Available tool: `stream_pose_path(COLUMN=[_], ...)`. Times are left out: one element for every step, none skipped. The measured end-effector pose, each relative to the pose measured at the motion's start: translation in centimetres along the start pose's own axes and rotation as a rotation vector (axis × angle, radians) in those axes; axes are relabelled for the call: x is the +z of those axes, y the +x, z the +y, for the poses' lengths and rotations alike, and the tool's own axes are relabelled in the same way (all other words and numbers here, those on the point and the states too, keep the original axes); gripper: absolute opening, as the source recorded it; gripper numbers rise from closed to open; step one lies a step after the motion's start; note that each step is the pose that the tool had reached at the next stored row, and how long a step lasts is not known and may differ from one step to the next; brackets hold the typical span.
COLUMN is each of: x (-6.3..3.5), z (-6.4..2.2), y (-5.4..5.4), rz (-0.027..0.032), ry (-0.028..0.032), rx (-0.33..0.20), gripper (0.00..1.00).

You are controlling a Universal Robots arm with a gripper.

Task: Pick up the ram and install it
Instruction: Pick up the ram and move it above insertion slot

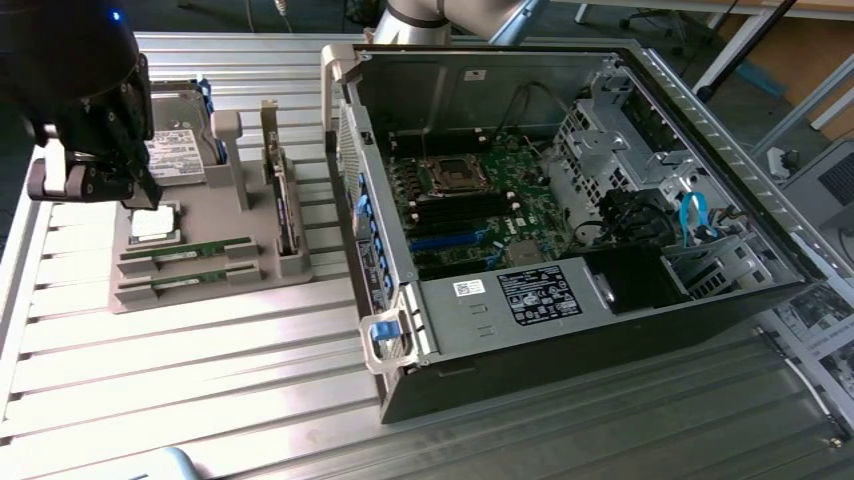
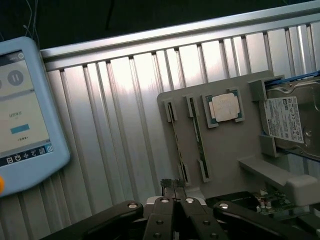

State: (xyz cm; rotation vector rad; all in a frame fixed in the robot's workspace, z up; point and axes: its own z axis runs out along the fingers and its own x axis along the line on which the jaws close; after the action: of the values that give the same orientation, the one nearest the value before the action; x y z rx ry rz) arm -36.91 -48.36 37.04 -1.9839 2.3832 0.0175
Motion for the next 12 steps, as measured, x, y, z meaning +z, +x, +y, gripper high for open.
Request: stream_pose_path(x=[0.00,0.00,0.00,0.00,0.00,0.00,0.00,0.00,0.00,0.00,0.00,0.00], z=[0.00,0.00,0.00,0.00,0.00,0.00,0.00,0.00,0.00,0.00,0.00,0.00], y=[0.00,0.00,0.00,0.00,0.00,0.00,0.00,0.00,0.00,0.00,0.00,0.00], rz=[0.0000,0.0000,0.0000,0.0000,0.0000,-0.0001,0.0000,0.0000,0.0000,-0.0001,-0.0001,0.0000], ry=[-0.0001,-0.0001,-0.0001,-0.0002,-0.0001,-0.0001,-0.0002,-0.0002,-0.0001,-0.0001,-0.0001,-0.0001], rx=[-0.002,-0.002,-0.002,-0.002,-0.002,-0.002,-0.002,-0.002,-0.002,-0.002,-0.002,-0.002], gripper=[0.11,0.11,0.11,0.11,0.11,0.11,0.11,0.11,0.11,0.11,0.17,0.24])
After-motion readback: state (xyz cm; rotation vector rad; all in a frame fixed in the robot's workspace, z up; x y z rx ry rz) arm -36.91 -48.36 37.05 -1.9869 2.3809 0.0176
